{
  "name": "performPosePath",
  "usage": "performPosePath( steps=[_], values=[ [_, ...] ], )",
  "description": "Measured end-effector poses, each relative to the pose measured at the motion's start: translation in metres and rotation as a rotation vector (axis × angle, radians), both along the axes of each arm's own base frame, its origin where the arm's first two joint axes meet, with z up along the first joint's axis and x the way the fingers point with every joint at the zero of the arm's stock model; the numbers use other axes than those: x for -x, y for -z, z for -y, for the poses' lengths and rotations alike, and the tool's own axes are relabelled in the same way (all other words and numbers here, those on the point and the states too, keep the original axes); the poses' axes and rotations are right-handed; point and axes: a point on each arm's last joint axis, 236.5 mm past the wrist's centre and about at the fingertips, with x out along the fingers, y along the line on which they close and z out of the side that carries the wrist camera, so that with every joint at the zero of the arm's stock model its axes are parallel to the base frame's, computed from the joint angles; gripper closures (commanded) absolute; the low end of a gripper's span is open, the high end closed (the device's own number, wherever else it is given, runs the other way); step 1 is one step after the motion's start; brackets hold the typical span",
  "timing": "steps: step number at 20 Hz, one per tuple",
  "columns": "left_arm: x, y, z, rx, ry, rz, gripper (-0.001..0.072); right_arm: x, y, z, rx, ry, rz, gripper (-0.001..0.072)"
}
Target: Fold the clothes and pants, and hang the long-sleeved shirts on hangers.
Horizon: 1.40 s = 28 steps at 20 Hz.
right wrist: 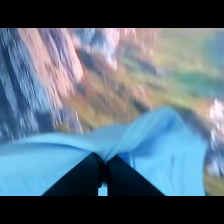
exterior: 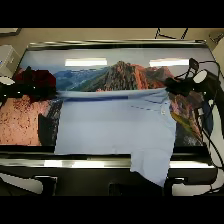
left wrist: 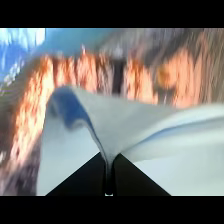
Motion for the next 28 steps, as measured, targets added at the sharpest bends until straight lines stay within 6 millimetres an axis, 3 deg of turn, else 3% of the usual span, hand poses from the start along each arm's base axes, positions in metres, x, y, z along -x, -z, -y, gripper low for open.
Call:
performPosePath(
  steps=[4, 7, 10, 16, 17, 18, 19, 20, 22, 24, 26, 28],
  values=[
    [0.072, 0.026, -0.001, -0.020, 0.148, -0.238, 0.0685, 0.076, 0.024, -0.003, 0.027, -0.082, -0.286, 0.0676],
    [0.105, 0.039, 0.002, -0.012, 0.203, -0.345, 0.0685, 0.114, 0.045, -0.002, 0.033, -0.101, -0.425, 0.0675],
    [0.119, 0.046, 0.005, -0.007, 0.225, -0.396, 0.0685, 0.132, 0.057, -0.002, 0.031, -0.105, -0.492, 0.0675],
    [0.132, 0.054, 0.011, -0.001, 0.251, -0.459, 0.0683, 0.137, 0.077, -0.002, 0.019, -0.078, -0.540, 0.0675],
    [0.133, 0.055, 0.012, 0.001, 0.251, -0.470, 0.0599, 0.137, 0.079, -0.002, 0.016, -0.075, -0.544, 0.0636],
    [0.135, 0.056, 0.013, 0.004, 0.251, -0.479, 0.0302, 0.138, 0.080, -0.003, 0.013, -0.071, -0.548, 0.0447],
    [0.136, 0.056, 0.013, 0.006, 0.251, -0.486, 0.0154, 0.138, 0.079, -0.003, 0.012, -0.070, -0.551, 0.0273],
    [0.136, 0.054, 0.011, 0.009, 0.248, -0.491, 0.0155, 0.137, 0.075, -0.003, 0.007, -0.073, -0.554, 0.0202],
    [0.135, 0.043, 0.002, 0.014, 0.241, -0.487, 0.0157, 0.133, 0.061, -0.001, -0.011, -0.092, -0.542, 0.0203],
    [0.137, 0.026, -0.013, 0.013, 0.216, -0.471, 0.0204, 0.136, 0.042, 0.017, -0.030, -0.076, -0.546, 0.0203],
    [0.146, 0.013, -0.031, -0.014, 0.175, -0.465, 0.0216, 0.152, 0.028, 0.037, -0.059, -0.040, -0.579, 0.0203],
    [0.170, 0.015, -0.044, -0.033, 0.132, -0.495, 0.0215, 0.179, 0.025, 0.052, -0.083, 0.003, -0.622, 0.0202]
  ],
)
